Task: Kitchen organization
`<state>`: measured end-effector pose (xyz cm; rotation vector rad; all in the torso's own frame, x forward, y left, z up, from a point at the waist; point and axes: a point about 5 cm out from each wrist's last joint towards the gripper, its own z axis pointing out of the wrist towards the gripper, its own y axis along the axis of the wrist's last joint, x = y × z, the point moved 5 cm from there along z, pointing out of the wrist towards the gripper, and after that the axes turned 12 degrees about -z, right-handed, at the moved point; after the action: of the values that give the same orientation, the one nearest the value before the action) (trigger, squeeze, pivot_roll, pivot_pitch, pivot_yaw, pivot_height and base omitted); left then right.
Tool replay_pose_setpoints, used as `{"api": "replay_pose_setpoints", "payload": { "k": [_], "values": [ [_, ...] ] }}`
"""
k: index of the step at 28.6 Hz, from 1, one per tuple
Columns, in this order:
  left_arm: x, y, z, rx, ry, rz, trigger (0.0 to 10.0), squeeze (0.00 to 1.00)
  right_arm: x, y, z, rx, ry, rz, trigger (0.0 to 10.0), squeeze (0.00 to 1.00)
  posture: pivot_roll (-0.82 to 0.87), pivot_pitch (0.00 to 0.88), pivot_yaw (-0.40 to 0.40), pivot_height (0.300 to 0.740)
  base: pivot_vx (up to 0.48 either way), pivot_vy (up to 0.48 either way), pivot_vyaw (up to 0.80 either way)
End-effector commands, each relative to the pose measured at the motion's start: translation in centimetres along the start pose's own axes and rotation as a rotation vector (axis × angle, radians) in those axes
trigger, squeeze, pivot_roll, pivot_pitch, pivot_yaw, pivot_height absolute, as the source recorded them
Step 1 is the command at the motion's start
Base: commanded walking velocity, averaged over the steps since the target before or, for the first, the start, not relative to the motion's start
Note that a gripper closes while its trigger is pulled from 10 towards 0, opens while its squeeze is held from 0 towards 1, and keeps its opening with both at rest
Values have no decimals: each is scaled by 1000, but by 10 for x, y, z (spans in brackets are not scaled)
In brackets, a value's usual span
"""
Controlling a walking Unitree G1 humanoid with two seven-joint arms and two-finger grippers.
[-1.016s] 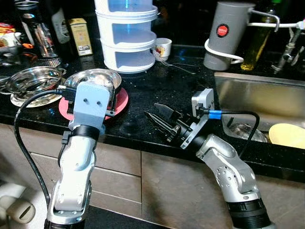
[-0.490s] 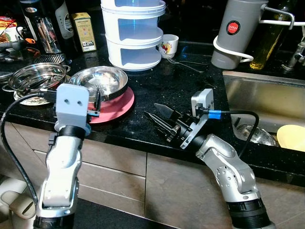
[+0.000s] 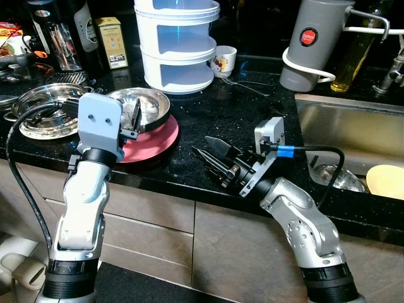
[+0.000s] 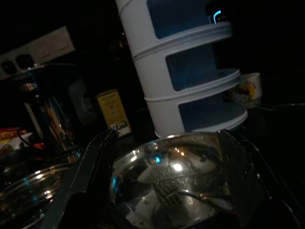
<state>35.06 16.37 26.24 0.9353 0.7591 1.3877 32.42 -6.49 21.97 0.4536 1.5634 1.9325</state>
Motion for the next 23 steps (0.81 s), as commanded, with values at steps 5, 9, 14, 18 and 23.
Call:
{"api": "replay_pose_setpoints", "payload": {
  "k": [5, 9, 14, 18, 23],
  "values": [
    [-7, -14, 3, 12, -64, -22, 10000, 0, -2, 2, -3, -3, -16, 5, 10000, 0, -1, 48, 0, 740, 0, 0, 0],
    [-10, -20, 4, 18, -88, -26, 10000, 0, -1, 4, -4, -11, -9, 9, 10000, 0, -15, 47, 7, 740, 0, 0, 0],
    [-14, -23, 6, 18, -109, -40, 10000, 0, 8, 8, -7, -30, 37, 22, 10000, 0, -19, 46, 7, 740, 0, 0, 0],
    [-15, -22, 6, 15, -113, -43, 10000, 0, 8, 8, -7, -31, 39, 23, 10000, 0, -19, 47, 6, 740, 0, 0, 0],
    [-30, -5, 14, -52, -181, -74, 10000, 0, 10, 9, -6, -33, 53, 26, 10000, 0, -19, 48, 2, 740, 0, 0, 0]
  ]
}}
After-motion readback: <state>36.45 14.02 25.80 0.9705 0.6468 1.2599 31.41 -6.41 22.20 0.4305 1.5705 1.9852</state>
